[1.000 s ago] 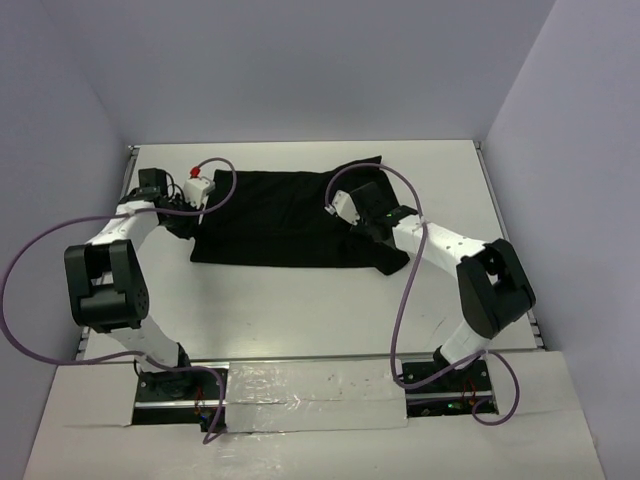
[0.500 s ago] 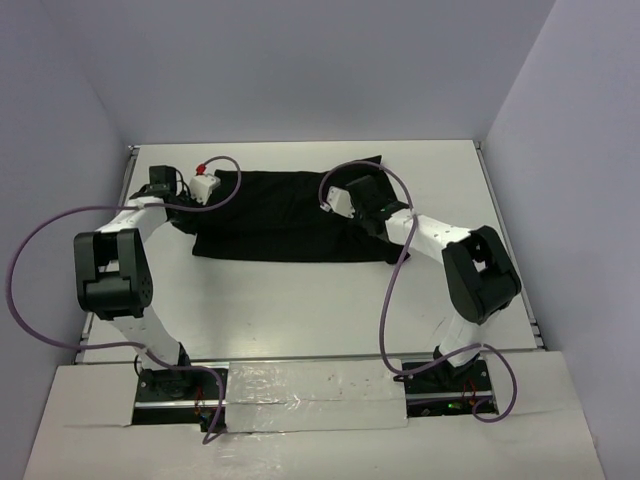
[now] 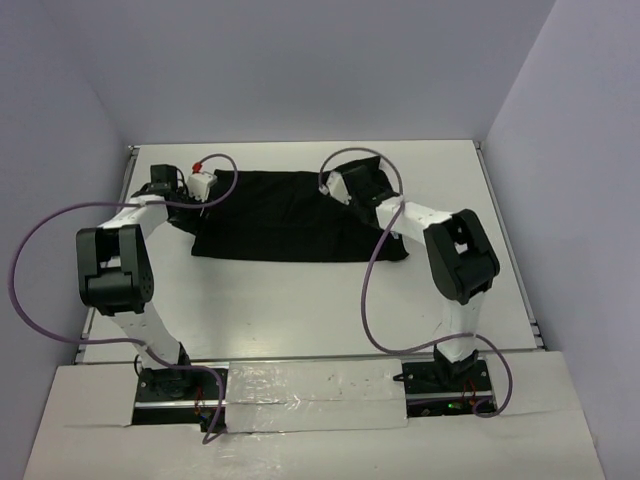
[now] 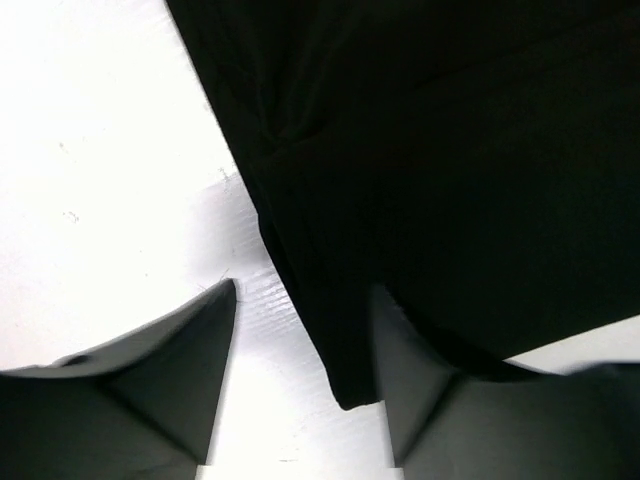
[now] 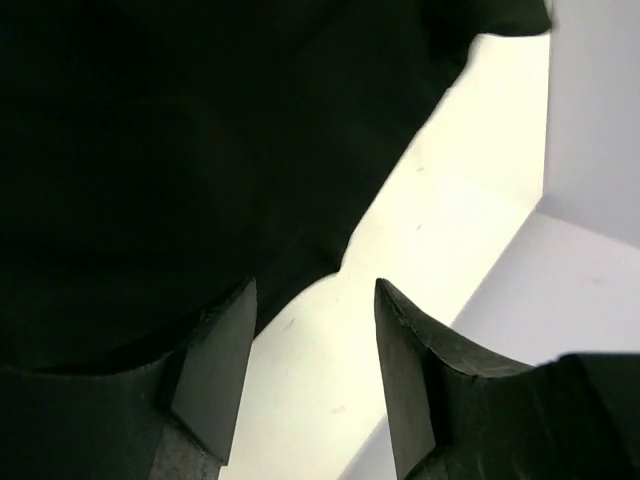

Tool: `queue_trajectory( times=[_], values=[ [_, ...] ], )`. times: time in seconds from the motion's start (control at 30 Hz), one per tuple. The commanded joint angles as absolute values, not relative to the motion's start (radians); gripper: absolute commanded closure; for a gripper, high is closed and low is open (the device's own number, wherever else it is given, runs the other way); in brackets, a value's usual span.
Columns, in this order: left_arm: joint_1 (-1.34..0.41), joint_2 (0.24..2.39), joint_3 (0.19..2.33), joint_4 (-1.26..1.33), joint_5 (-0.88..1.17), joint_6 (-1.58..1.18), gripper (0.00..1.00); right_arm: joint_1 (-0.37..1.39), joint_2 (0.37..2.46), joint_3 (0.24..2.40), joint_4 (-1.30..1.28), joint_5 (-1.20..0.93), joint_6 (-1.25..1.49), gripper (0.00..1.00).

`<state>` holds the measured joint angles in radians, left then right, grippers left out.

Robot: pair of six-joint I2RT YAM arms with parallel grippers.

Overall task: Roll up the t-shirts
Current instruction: Fold the T-shirt at the center of the board.

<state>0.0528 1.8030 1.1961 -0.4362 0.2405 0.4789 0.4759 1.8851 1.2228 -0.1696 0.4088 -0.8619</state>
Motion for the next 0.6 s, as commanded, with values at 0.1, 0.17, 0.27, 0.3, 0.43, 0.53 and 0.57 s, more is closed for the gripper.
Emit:
queue_trajectory(
  times=[0.1, 0.17, 0.27, 0.3, 0.43, 0.53, 0.57],
  values=[
    [0.077, 1.796, 1.316, -0.480, 0.193, 0.339, 0.31, 0.342, 1.925, 1.604, -0.368, 0.388, -0.395, 0.41],
    [0.081, 1.773, 1.331, -0.544, 0.218, 0.290, 0.30, 0.319, 1.870, 1.640, -0.512, 0.267, -0.223, 0.41],
    [0.081, 1.743, 1.310, -0.600, 0.270, 0.240, 0.31, 0.258, 1.731, 1.481, -0.558, -0.052, -0.025, 0.42],
    [0.081, 1.743, 1.283, -0.601, 0.279, 0.224, 0.31, 0.229, 1.700, 1.432, -0.551, -0.122, 0.013, 0.42],
    [0.081, 1.788, 1.238, -0.611, 0.270, 0.154, 0.33, 0.164, 1.646, 1.209, -0.505, -0.378, 0.242, 0.43],
    [0.081, 1.802, 1.229, -0.598, 0.281, 0.118, 0.34, 0.163, 1.618, 1.123, -0.440, -0.416, 0.285, 0.48],
    [0.080, 1.802, 1.221, -0.588, 0.294, 0.111, 0.34, 0.163, 1.594, 1.073, -0.421, -0.446, 0.293, 0.49]
  ],
)
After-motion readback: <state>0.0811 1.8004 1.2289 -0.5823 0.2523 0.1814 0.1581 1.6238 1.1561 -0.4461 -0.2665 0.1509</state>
